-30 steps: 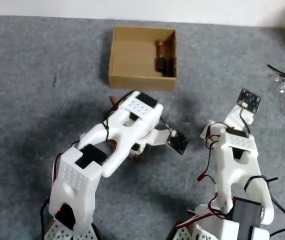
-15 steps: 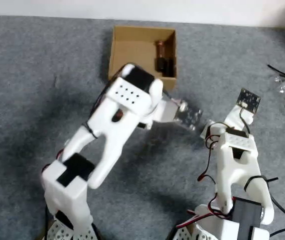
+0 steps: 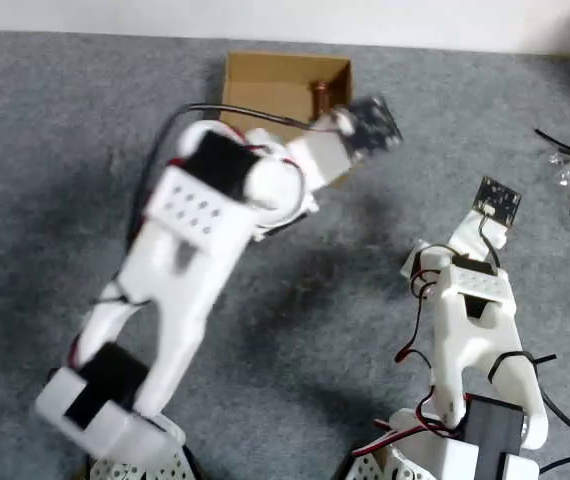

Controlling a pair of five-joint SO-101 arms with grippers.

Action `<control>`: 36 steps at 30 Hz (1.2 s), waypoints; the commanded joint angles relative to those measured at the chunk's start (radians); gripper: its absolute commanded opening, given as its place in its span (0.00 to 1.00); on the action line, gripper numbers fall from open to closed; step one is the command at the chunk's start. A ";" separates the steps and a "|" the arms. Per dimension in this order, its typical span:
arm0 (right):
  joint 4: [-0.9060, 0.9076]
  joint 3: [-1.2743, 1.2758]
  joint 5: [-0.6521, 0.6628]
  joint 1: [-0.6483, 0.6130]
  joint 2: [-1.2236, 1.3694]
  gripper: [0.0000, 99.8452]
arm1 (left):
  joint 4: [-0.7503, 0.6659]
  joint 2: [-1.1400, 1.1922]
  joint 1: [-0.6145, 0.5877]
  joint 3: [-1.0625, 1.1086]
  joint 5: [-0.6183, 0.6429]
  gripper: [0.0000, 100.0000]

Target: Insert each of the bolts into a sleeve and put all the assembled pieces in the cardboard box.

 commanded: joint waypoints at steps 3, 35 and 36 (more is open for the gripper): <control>-0.025 -0.041 0.015 0.004 -0.027 0.01 | -0.008 -0.245 -0.073 -0.024 0.141 0.01; -0.177 0.820 0.269 -0.456 -1.420 0.01 | -0.954 -1.282 -0.202 1.529 0.394 0.01; -0.176 0.846 0.269 -0.466 -1.472 0.01 | -0.954 -1.326 -0.202 1.552 0.400 0.01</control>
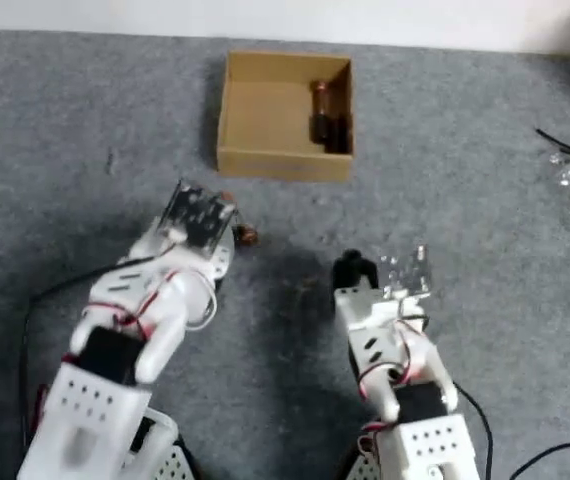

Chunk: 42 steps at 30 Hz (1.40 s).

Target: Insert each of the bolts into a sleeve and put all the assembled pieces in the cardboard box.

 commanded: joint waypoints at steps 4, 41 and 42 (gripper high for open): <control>0.062 0.143 0.015 -0.070 -0.277 0.01 | -0.032 -0.367 0.007 0.136 0.081 0.01; 0.113 0.147 0.196 -0.298 -0.246 0.01 | -0.698 -0.651 0.410 0.590 0.206 0.01; 0.113 0.147 0.213 -0.298 -0.246 0.01 | -0.697 -0.651 0.412 0.590 0.206 0.01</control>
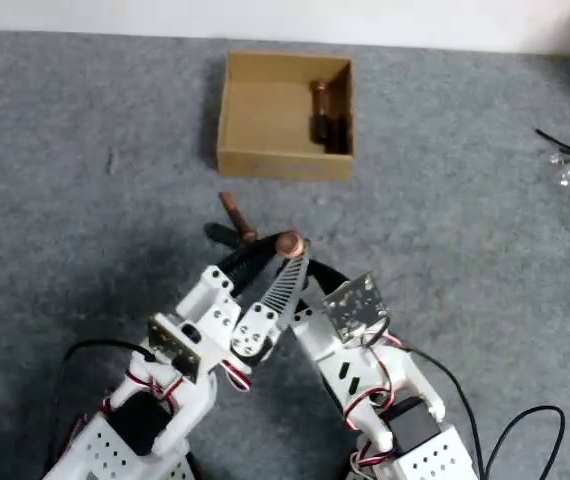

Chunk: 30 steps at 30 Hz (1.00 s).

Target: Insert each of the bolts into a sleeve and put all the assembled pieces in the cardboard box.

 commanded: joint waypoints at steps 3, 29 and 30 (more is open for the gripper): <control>0.001 0.145 0.075 -0.013 -0.015 0.01 | -0.020 -0.018 0.018 -0.002 0.006 0.01; -0.024 0.145 0.071 0.054 -0.021 0.01 | 0.044 -0.018 0.016 -0.024 0.006 0.01; -0.024 0.145 0.071 0.054 -0.021 0.01 | 0.054 -0.018 0.016 -0.024 0.006 0.01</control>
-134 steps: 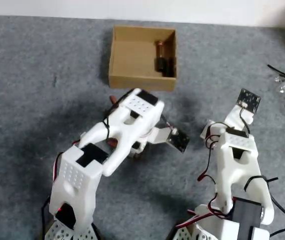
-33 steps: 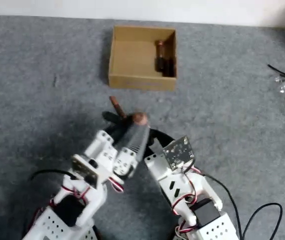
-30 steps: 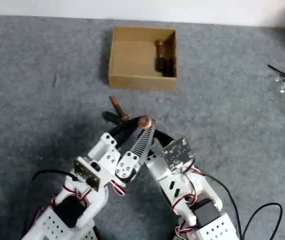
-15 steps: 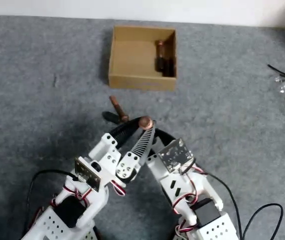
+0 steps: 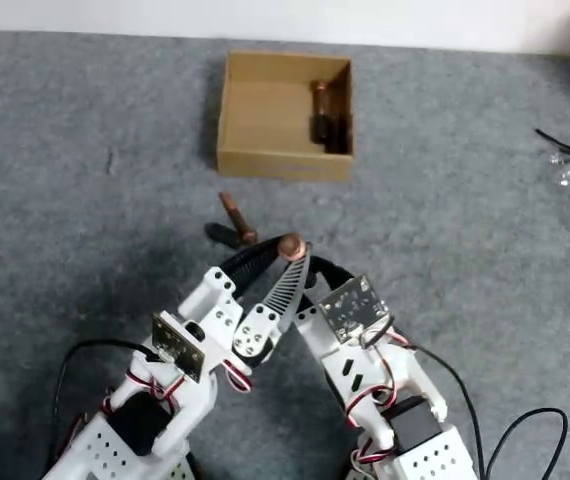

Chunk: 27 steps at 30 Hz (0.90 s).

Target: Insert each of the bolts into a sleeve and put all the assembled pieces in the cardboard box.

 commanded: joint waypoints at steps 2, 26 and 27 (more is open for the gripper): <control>-0.025 0.145 0.011 0.019 -0.022 0.01 | 0.025 -0.018 0.010 -0.025 0.006 0.01; -0.021 0.145 0.011 0.012 -0.022 0.01 | 0.133 0.005 -0.171 -0.229 0.281 0.01; -0.021 0.145 0.011 0.012 -0.022 0.01 | 0.164 0.022 -0.154 -0.246 0.281 0.01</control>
